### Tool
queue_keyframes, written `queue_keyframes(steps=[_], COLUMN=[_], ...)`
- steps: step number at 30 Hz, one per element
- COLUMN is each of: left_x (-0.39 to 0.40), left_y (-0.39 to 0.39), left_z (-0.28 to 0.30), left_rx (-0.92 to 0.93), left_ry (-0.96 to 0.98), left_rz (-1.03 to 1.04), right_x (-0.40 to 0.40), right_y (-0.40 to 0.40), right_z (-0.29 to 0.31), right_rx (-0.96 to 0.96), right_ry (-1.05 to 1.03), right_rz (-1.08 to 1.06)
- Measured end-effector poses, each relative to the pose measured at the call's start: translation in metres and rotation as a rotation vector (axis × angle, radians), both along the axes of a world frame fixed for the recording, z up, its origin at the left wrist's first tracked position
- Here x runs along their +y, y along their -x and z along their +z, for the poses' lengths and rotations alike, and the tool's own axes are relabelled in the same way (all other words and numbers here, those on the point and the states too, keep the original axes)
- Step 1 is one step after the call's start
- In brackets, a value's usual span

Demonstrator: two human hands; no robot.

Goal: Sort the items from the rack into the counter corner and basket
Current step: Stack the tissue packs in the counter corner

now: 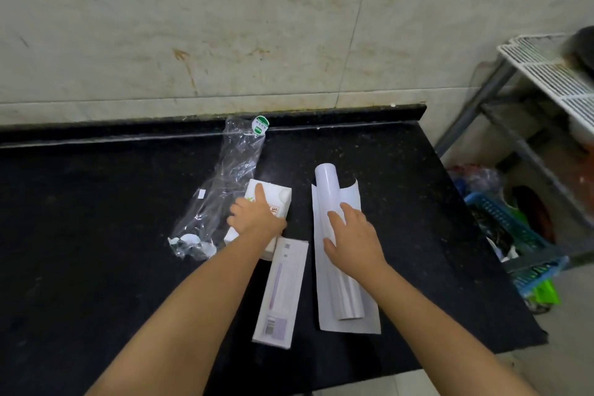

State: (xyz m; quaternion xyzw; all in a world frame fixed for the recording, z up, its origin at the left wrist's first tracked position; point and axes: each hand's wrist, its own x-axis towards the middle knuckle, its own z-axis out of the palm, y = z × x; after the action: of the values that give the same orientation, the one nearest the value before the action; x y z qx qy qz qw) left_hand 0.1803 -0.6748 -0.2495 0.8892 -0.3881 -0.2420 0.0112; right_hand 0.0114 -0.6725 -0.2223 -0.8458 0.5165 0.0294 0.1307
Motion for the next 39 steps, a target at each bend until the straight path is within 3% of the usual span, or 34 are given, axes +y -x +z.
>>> queue_keyframes(steps=[10,17,24,33,39], left_x=[0.032,0.137,0.308,0.552,0.648], left_y=[-0.038,-0.088,-0.121,-0.12,-0.142], left_z=[0.045,0.08,0.079,0.055,0.053], left_rx=[-0.117,-0.218,-0.279,-0.228,-0.233], left_ry=[0.23,0.238,0.164,0.075,0.087], left_rz=[0.103,0.292,0.559,0.836,0.999], right_x=[-0.016,0.03,0.151,0.376,0.462], right_y=[-0.061,-0.126,-0.192,-0.256,-0.294], right_z=[-0.016,0.003,0.016,0.018,0.017], right_rx=[0.002,-0.043,-0.043,-0.036,0.03], right_ry=[-0.045,0.041,0.068,0.006,-0.018], right_rz=[0.287,0.598,0.839,1.065,1.177])
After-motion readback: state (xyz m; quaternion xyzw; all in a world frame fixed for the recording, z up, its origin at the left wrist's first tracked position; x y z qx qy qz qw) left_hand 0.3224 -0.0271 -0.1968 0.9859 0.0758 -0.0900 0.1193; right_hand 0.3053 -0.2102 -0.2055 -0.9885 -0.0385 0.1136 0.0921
